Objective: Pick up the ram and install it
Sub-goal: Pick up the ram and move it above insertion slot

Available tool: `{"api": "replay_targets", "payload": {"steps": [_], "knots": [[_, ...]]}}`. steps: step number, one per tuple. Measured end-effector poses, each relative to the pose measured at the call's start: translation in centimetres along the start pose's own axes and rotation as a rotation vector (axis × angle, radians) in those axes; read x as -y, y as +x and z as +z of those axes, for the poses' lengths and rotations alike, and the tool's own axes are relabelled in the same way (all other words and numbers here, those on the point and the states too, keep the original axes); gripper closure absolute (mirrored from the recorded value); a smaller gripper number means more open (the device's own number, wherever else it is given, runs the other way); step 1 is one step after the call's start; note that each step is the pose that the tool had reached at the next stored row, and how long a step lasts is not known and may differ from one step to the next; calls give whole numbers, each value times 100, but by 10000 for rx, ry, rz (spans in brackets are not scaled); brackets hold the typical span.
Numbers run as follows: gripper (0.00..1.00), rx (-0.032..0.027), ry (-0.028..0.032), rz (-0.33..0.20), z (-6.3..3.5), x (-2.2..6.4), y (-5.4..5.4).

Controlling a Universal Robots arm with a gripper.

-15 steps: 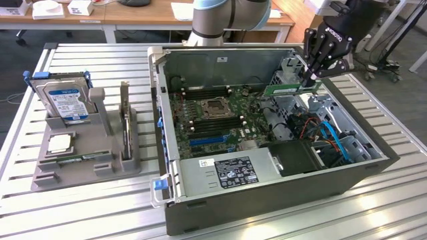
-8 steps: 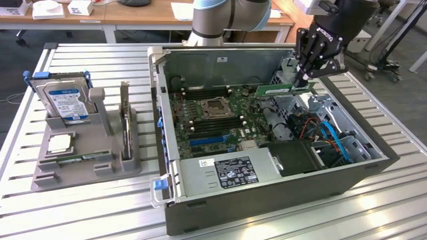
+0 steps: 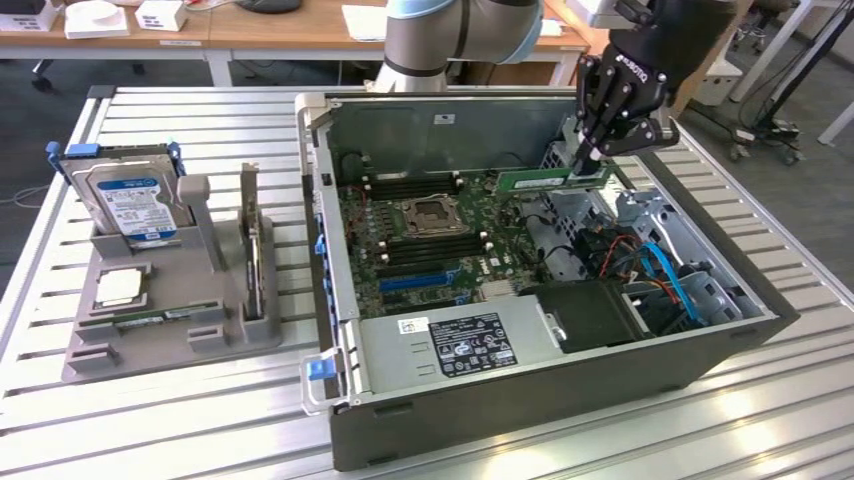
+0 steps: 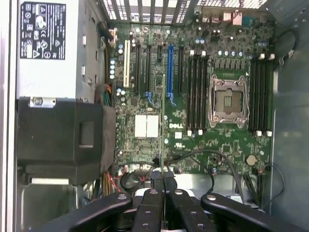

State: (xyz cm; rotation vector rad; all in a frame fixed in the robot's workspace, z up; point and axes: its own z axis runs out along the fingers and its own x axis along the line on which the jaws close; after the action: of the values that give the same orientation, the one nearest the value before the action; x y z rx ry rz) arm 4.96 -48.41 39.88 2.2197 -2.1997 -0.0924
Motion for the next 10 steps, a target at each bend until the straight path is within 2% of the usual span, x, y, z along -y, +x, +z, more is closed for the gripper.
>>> {"api": "replay_targets", "payload": {"steps": [10], "knots": [[89,0,0,5,10,-171,-8]]}}
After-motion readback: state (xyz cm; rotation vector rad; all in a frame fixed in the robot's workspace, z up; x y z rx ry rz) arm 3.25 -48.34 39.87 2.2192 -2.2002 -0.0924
